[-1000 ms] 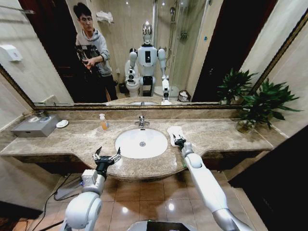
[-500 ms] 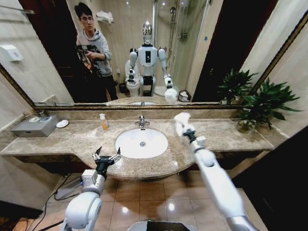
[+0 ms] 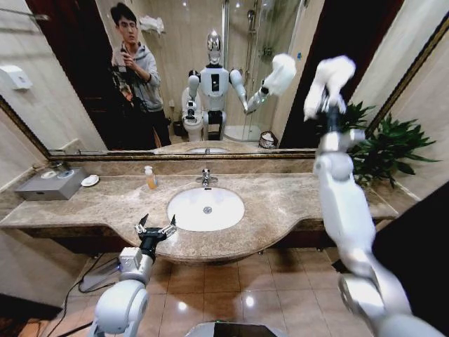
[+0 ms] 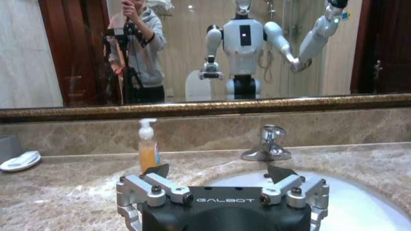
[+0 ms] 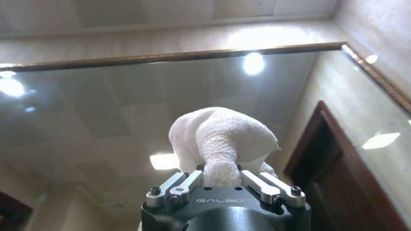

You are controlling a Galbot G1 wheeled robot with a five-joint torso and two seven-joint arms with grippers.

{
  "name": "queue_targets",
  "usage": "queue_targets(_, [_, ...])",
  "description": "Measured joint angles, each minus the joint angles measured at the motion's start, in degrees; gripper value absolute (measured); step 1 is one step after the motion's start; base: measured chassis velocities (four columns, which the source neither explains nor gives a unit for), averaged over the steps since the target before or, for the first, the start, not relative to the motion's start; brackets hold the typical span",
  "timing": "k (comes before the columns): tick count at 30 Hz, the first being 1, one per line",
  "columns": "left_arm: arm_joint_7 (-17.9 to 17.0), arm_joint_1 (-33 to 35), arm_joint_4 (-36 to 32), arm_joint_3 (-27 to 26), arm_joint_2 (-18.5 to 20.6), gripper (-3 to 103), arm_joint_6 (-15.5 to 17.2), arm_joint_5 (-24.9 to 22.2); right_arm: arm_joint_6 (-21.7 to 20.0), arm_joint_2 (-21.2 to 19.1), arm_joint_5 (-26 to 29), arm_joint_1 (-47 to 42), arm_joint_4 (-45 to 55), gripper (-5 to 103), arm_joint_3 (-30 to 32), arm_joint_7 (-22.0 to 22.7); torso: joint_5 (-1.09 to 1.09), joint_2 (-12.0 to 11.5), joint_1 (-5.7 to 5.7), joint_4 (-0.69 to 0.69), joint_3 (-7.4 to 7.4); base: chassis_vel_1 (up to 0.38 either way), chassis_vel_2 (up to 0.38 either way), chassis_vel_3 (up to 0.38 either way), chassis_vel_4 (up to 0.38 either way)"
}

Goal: Pick up the towel from the sink counter and wipe the mirror surface.

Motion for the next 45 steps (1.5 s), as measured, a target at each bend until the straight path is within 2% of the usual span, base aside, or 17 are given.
queue_targets(4, [0.0,0.0,0.0,0.0,0.0,100,0.0,0.0,-1.3,0.6,-0.1,-1.7,3.1,13,-0.6,-0.8,0.01,0.0,-0.02,-0.08,0.00,0.000,0.000,0.000,0.000])
queue_targets(8, [0.0,0.0,0.0,0.0,0.0,100,0.0,0.0,-1.9,1.0,-0.5,-2.9,5.0,13,-1.1,-1.9,0.01,0.0,-0.03,-0.05,-0.01,0.000,0.000,0.000,0.000])
queue_targets(28, [0.0,0.0,0.0,0.0,0.0,100,0.0,0.0,-2.1,0.9,-0.8,-3.9,6.2,13,-1.2,-2.9,0.01,0.0,-0.03,-0.05,-0.01,-0.039,-0.035,0.042,0.032])
queue_targets(30, [0.0,0.0,0.0,0.0,0.0,100,0.0,0.0,-2.1,0.9,-0.9,-4.8,7.0,13,-1.2,-2.8,0.03,0.0,0.00,-0.09,-0.01,-0.063,-0.080,0.064,-0.025])
queue_targets(32, [0.0,0.0,0.0,0.0,0.0,100,0.0,0.0,-2.4,0.8,-0.8,-7.4,9.5,13,-1.3,-1.5,0.03,0.0,0.00,-0.03,-0.01,-0.014,-0.039,0.011,0.002])
queue_targets(36, [0.0,0.0,0.0,0.0,0.0,100,0.0,0.0,-2.6,0.4,-0.2,-11.7,13.1,13,-1.1,-1.1,0.02,0.0,-0.04,-0.04,-0.01,0.000,0.000,0.000,0.000])
queue_targets(45, [0.0,0.0,0.0,0.0,0.0,100,0.0,0.0,-2.2,-1.0,-0.4,-11.4,13.5,13,-0.1,-1.8,0.01,0.0,-0.04,-0.05,-0.02,0.000,0.000,0.000,0.000])
